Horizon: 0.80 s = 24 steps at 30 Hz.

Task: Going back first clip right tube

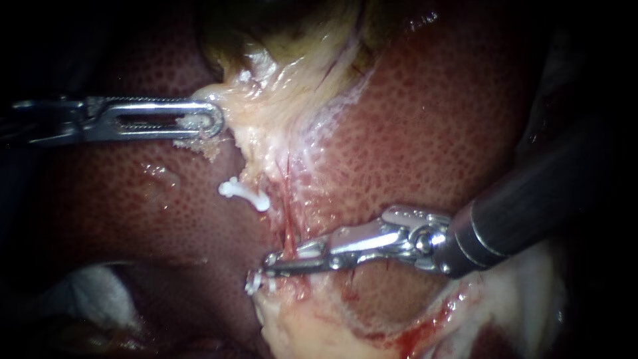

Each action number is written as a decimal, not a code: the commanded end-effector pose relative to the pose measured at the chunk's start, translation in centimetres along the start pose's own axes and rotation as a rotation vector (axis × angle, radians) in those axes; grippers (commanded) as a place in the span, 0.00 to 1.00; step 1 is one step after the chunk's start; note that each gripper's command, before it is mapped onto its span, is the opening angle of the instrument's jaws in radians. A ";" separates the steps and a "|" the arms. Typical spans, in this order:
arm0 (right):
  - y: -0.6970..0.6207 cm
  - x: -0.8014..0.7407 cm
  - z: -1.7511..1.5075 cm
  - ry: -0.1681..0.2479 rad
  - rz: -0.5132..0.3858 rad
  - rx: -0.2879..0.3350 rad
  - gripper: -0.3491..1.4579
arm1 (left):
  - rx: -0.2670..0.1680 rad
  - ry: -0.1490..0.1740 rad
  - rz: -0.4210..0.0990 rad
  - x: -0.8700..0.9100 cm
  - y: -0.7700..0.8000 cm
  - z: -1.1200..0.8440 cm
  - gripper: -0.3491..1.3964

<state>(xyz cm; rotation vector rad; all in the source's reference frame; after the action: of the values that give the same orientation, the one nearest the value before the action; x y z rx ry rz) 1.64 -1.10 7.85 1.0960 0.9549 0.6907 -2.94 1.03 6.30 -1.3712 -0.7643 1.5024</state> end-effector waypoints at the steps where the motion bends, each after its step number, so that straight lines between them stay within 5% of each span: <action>1: -0.01 0.00 0.00 0.000 0.006 -0.001 0.00 | 0.001 0.001 0.001 0.00 0.00 0.00 0.00; 8: -0.02 0.00 -0.01 0.008 0.024 -0.010 0.00 | 0.002 0.001 0.002 -0.02 0.00 0.01 0.00; 13: -0.09 0.02 -0.02 0.056 -0.040 0.003 0.44 | 0.002 0.001 0.002 -0.02 0.00 0.01 0.00; 19: -0.11 0.10 -0.03 0.099 -0.210 -0.057 0.47 | 0.003 0.001 0.003 -0.04 0.02 0.02 0.00; 24: -0.06 0.32 -0.21 0.145 -0.305 -0.139 0.47 | 0.004 0.002 0.003 -0.05 0.09 0.03 0.00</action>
<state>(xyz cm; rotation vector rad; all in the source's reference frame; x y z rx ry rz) 1.57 -0.70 7.66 0.7418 1.1555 0.5881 -3.00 0.94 6.24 -1.3710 -0.7586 1.5029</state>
